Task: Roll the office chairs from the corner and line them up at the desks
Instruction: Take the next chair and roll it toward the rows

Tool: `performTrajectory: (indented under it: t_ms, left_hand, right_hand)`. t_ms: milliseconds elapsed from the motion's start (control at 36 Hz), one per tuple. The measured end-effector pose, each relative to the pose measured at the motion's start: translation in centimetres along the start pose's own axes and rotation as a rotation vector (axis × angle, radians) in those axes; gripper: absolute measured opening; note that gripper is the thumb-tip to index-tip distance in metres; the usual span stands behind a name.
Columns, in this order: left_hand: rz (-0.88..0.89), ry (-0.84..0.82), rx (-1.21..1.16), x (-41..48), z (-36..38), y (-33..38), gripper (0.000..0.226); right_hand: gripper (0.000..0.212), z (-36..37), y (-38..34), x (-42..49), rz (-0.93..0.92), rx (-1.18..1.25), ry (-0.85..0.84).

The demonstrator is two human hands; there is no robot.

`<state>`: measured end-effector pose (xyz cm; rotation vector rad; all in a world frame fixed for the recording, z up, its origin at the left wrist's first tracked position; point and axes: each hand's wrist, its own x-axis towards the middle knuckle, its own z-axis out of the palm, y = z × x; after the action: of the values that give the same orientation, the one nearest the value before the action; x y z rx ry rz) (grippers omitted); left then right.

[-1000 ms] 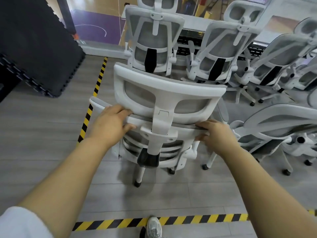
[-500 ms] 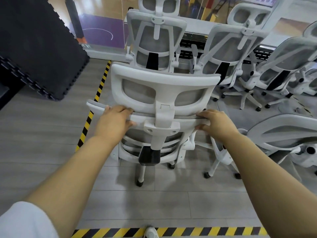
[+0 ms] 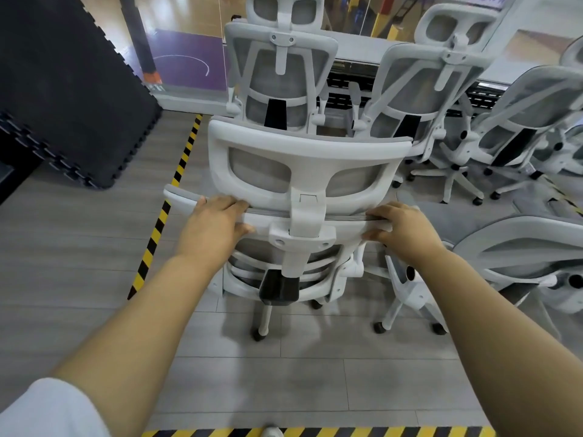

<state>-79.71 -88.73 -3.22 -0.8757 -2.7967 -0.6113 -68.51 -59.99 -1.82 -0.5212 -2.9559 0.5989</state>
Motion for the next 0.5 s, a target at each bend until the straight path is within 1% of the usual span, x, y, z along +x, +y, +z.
performTrajectory:
  t_ms: [83, 222, 500]
  left_hand:
    - [0.016, 0.009, -0.004, 0.02, 0.35, 0.02, 0.038]
    - [-0.007, 0.040, -0.017, -0.36, 0.11, 0.46, 0.037]
    - [0.004, 0.045, -0.010, -0.75, -0.27, 0.47, 0.036]
  right_hand:
    - [0.037, 0.12, 0.45, -0.11, 0.000, 0.018, 0.015]
    - [0.038, 0.34, 0.62, -0.31, 0.008, 0.097, 0.008]
    - [0.040, 0.37, 0.40, -0.43, -0.016, 0.054, 0.004]
